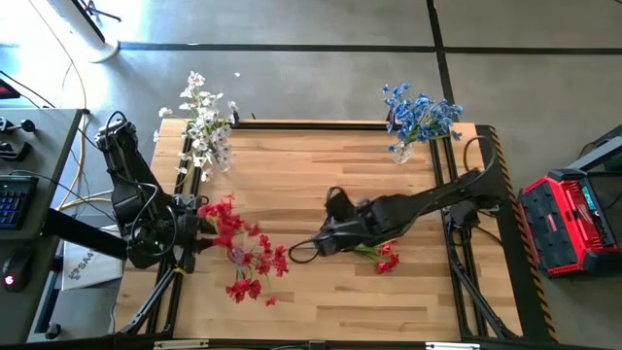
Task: Sort flowers into vase by color
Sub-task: Put the left red flowers into the purple vase
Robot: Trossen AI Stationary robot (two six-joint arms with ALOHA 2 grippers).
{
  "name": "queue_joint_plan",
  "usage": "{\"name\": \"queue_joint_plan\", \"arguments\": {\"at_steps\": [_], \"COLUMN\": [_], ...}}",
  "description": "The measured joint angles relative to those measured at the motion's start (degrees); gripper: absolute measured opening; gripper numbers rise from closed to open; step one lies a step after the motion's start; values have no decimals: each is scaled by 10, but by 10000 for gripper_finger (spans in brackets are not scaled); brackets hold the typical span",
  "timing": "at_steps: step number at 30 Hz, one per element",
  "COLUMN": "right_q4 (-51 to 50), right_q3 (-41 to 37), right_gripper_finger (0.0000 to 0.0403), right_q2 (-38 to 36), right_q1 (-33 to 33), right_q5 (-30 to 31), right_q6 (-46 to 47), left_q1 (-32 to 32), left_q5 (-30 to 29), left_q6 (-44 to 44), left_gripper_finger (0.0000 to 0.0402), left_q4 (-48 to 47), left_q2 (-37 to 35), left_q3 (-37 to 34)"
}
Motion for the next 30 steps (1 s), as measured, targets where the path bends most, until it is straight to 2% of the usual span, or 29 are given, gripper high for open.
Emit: {"name": "queue_joint_plan", "arguments": {"at_steps": [6,10,14,18,20,24,27,30], "right_q4": [-42,-61,-78,-81,-81,-77,-70,-63], "right_q3": [0,0,0,0,0,0,0,0], "right_gripper_finger": [230,222,216,218,218,218,218,216], "right_q2": [51,59,58,57,57,57,57,57], "right_q1": [0,0,0,2,3,3,3,4], "right_q5": [-68,-113,-161,-175,-183,-207,-250,-257], "right_q6": [34,83,171,218,224,224,223,229], "left_q1": [0,0,0,0,0,9,13,15], "left_q5": [24,33,45,88,95,66,68,80], "left_q6": [5,-42,-77,-101,-121,-194,-193,-178], "left_gripper_finger": [154,184,189,189,189,190,190,190], "left_q4": [-2,-11,-16,-18,-28,-72,-70,-60], "left_q2": [-1,-21,-54,-85,-89,-81,-72,-71], "left_q3": [0,0,0,1,1,1,1,1]}}
